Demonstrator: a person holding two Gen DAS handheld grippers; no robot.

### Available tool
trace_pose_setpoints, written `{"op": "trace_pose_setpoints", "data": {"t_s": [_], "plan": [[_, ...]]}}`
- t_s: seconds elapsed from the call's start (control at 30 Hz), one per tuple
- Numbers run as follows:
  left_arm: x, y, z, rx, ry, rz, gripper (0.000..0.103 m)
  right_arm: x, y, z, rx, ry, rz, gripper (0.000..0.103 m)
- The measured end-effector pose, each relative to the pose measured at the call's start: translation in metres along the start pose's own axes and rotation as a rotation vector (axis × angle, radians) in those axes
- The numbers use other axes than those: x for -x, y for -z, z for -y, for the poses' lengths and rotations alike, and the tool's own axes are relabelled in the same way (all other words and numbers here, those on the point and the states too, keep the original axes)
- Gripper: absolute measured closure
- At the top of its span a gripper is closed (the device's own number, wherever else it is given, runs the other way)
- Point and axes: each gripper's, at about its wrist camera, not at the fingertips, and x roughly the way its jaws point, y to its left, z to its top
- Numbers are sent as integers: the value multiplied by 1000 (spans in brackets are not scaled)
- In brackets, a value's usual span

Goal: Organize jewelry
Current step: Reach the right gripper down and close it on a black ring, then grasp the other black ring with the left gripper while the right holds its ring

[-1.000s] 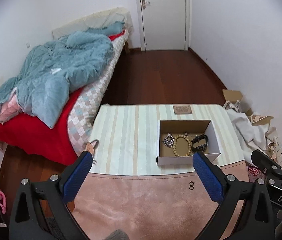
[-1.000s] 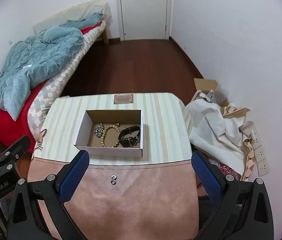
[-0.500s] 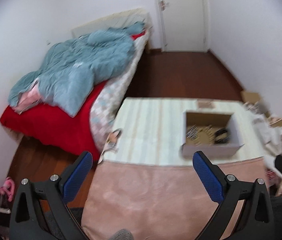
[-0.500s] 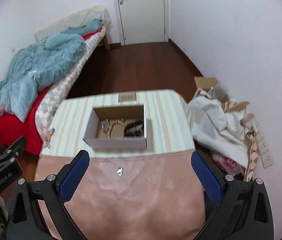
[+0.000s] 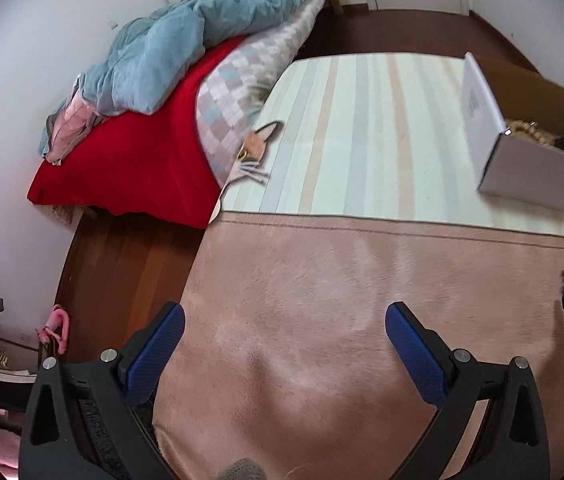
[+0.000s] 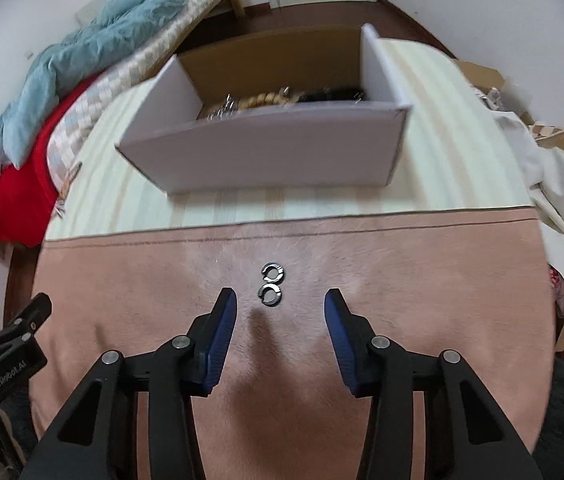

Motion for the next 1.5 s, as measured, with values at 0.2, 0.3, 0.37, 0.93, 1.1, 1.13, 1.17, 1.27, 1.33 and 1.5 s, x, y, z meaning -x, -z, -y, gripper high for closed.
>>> {"op": "trace_pose_setpoints", "data": {"t_s": [0.2,0.3,0.37,0.93,1.1,1.13,1.17,1.27,1.33,1.5], "plan": [[-13,2,0,-20,-14,-13,1,-7,3,-23,114,102,56,90],[-13,1,1,-29,-14,-11,1,-4,6,-20,118,88,64,90],[-9,-1,6,-32,11,-10,1,3,10,-7,76,60,67,90],[25,-15,170,-245,417,-17,16,30,21,121,-167,101,75,90],[23,-12,182,-258,428,-11,41,26,22,134,-181,101,65,90],[23,-11,183,-259,440,-4,54,25,22,134,-182,99,65,90],[24,-12,184,-261,448,4,72,24,23,135,-182,99,64,90],[25,-15,188,-278,447,19,93,22,23,134,-189,91,63,90],[27,-14,185,-282,440,27,93,23,23,133,-193,87,69,90],[27,-13,178,-270,442,24,93,32,20,131,-190,81,92,90]]}}
